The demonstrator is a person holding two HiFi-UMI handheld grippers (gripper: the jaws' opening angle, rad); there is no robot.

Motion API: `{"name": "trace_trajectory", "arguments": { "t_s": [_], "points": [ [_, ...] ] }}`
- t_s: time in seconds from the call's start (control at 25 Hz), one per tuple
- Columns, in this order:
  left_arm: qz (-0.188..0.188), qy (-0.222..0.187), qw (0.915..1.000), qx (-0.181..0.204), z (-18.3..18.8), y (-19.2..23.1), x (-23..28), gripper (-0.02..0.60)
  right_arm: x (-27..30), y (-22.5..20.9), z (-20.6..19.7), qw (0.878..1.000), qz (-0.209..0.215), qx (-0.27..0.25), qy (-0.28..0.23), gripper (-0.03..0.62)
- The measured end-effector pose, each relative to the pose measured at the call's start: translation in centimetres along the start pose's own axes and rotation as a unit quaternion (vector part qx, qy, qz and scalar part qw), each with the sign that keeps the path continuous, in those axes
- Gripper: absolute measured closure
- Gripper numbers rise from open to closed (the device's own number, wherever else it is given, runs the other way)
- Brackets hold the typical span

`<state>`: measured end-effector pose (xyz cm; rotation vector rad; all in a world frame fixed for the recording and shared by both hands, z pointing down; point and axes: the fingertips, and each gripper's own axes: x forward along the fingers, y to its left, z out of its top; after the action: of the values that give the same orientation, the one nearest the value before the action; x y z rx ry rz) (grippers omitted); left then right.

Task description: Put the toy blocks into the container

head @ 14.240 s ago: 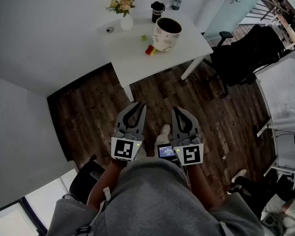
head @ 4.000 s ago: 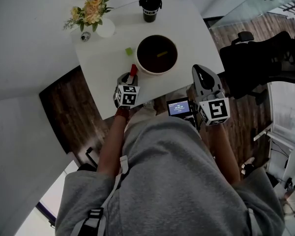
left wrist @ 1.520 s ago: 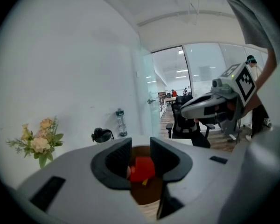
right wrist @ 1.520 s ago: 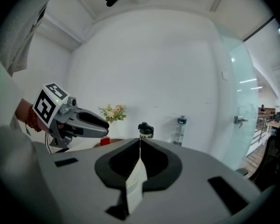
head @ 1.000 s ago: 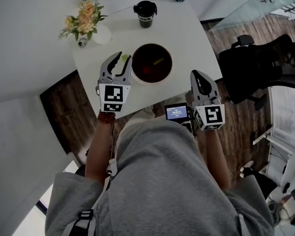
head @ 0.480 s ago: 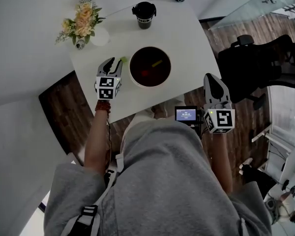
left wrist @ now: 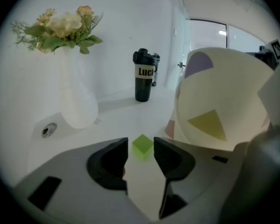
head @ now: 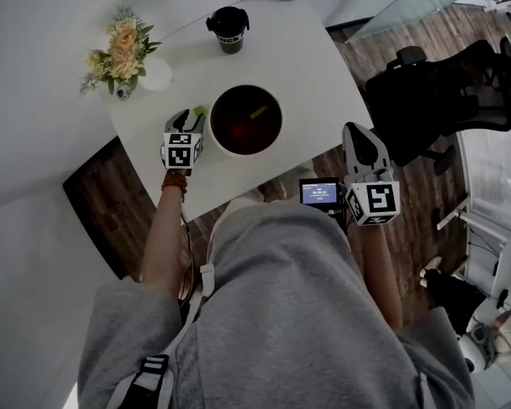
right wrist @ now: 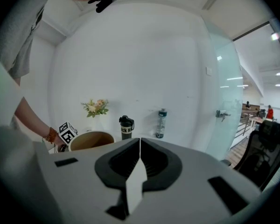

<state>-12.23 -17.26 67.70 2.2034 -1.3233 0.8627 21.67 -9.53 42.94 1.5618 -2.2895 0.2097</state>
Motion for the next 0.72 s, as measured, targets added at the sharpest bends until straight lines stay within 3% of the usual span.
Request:
{"name": "trace_trajectory", "arguments": {
  "t_s": [0.36,0.72],
  "points": [
    [-0.018,0.045,0.9988,-0.006,-1.8,-0.8,2.0,0.396,0.6,-0.1,0.0,1.0,0.003,-0.001,0.007,0.588],
    [0.01,0.05,0.9978,-0.044,-2.3,-0.5,2.3,0.432,1.6,0.1,0.4,1.0,0.014,-0.008,0.007,0.588]
  ]
}}
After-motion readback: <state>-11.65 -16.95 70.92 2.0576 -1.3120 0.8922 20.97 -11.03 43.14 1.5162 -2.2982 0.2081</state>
